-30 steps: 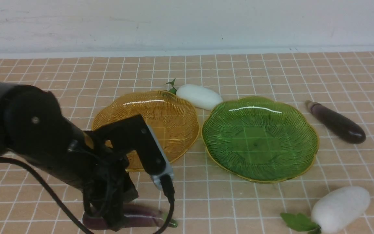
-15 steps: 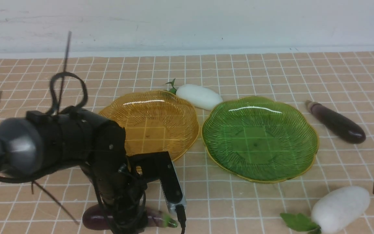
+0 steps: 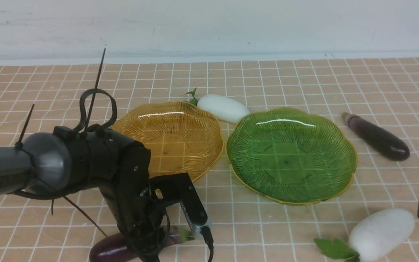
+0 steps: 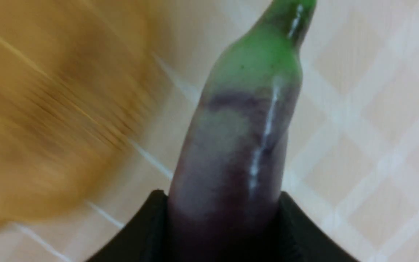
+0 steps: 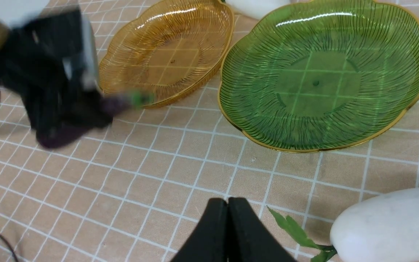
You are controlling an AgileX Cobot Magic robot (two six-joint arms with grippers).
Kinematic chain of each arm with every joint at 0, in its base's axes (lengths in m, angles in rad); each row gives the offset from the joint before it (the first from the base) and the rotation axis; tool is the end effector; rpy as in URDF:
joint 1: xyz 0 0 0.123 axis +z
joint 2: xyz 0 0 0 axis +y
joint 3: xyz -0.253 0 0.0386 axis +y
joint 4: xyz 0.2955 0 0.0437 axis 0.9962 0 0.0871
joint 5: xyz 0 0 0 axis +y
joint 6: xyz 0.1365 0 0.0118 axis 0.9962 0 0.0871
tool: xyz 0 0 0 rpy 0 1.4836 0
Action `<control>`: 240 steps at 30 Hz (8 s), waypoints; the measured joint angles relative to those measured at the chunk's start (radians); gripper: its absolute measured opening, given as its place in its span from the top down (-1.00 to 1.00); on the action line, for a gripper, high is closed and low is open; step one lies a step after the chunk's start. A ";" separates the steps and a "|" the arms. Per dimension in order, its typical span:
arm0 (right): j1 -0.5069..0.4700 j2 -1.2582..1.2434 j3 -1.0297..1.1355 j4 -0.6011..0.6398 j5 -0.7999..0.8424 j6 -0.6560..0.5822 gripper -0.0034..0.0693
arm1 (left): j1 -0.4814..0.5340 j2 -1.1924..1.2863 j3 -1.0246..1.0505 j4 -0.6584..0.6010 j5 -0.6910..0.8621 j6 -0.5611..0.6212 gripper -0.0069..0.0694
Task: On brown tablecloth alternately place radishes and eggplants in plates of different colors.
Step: 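Pick up the eggplant and place it in the yellow plate, then place the white radish on the plate, then pick up the eggplant and place it on the yellow plate with the right gripper, then pick up the white radish and place it on the plate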
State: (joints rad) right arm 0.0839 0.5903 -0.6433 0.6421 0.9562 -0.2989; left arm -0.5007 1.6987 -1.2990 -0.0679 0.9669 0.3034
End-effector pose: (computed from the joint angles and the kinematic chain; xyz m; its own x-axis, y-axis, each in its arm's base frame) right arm 0.1884 0.0832 0.2774 -0.6923 0.0363 -0.7207 -0.3708 0.8389 0.3984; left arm 0.3464 -0.1983 0.1632 -0.6816 0.6708 -0.2923 0.6961 0.7176 0.0239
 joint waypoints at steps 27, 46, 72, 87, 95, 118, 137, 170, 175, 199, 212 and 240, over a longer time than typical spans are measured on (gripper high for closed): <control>0.000 0.031 -0.001 -0.176 0.044 0.160 0.95 | 0.192 0.325 -0.304 0.005 -0.136 -0.391 -0.33; -0.002 0.399 -0.304 -0.366 0.157 0.308 0.95 | 0.192 0.221 -0.489 0.068 0.252 -0.341 0.70; -0.040 1.006 -0.380 -0.474 0.213 0.576 -0.97 | 0.192 -0.657 0.376 -0.041 0.014 -0.320 0.83; -0.040 1.178 -0.382 -0.439 0.137 0.617 -0.98 | 0.192 -0.657 0.379 -0.042 0.005 -0.303 0.83; -0.040 1.193 -0.451 -0.439 0.196 0.547 -0.42 | 0.192 -0.657 0.379 -0.042 0.022 -0.293 0.83; 0.118 1.413 -1.026 -0.323 0.114 0.442 -0.44 | 0.192 -0.657 0.379 -0.047 0.088 -0.286 0.83; 0.121 1.480 -1.249 -0.361 0.277 0.374 -0.77 | 0.192 -0.657 0.379 -0.047 0.104 -0.273 0.83; -0.068 1.700 -1.267 -0.729 0.283 0.251 -0.82 | 0.192 -0.657 0.379 -0.048 0.124 -0.239 0.83; -0.068 1.710 -1.267 -0.735 0.277 0.276 0.03 | 0.192 -0.657 0.379 -0.055 0.124 -0.239 0.83; 0.513 1.710 -1.439 -0.295 0.073 0.398 -0.47 | 0.192 -0.657 0.379 -0.056 0.101 -0.239 0.83; 0.486 1.695 -1.546 -0.343 0.270 0.324 -0.75 | 0.192 -0.657 0.379 -0.050 0.099 -0.239 0.83; 0.371 0.454 -0.842 -0.673 0.326 0.329 0.95 | 0.192 0.130 -0.698 -0.443 0.241 0.165 0.82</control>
State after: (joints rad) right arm 0.4546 1.0444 -1.4855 -0.0309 1.2820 0.0302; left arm -0.3088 1.8283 -1.9969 -0.5109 1.2082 0.4686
